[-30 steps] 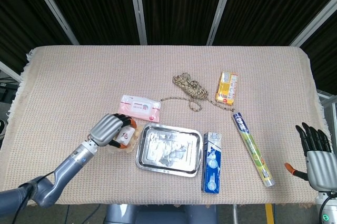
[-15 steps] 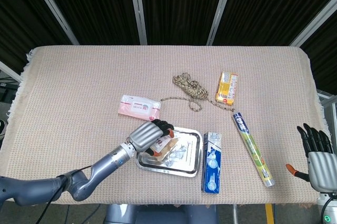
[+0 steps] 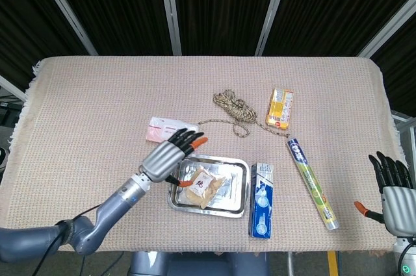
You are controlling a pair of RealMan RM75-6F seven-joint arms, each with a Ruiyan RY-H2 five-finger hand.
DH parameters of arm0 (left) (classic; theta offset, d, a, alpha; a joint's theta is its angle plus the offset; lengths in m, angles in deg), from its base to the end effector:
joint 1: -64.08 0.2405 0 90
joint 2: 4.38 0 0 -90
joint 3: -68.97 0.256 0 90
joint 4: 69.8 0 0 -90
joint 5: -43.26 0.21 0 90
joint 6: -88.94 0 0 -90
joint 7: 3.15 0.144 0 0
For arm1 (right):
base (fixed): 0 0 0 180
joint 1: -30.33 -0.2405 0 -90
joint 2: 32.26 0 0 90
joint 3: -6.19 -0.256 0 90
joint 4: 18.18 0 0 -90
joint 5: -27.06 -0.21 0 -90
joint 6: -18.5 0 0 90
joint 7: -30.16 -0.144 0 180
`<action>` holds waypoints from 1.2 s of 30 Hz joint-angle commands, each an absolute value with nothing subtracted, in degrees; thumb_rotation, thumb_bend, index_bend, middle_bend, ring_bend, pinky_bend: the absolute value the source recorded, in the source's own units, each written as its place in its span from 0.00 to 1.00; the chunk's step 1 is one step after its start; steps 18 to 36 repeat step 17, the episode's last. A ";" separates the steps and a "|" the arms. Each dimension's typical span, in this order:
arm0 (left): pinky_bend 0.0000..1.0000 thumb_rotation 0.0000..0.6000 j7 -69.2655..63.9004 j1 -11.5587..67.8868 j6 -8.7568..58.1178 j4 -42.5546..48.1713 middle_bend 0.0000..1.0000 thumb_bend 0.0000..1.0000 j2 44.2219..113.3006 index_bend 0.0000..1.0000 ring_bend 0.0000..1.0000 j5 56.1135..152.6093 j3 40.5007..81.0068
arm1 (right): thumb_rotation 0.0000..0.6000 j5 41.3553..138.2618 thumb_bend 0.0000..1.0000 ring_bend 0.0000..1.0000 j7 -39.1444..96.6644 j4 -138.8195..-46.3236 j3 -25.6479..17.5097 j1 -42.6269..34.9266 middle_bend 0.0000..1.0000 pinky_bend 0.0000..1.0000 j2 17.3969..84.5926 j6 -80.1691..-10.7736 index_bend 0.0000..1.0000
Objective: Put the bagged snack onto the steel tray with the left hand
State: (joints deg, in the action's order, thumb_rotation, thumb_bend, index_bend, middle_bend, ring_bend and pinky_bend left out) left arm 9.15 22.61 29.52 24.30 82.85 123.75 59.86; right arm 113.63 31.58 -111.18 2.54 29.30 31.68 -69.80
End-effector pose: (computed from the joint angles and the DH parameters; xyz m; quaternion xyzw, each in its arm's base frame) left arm -0.0915 0.3020 -0.0079 -0.7597 -0.3292 -0.4716 0.3034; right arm -0.3147 -0.1627 0.1678 0.5740 -0.3794 0.3875 0.6136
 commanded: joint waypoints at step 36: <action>0.00 0.83 -0.45 49.48 1.99 26.16 0.00 0.04 61.37 0.12 0.00 127.12 71.05 | 1.00 112.59 0.00 0.00 31.25 -109.80 1.12 27.83 0.00 0.00 32.45 -68.67 0.00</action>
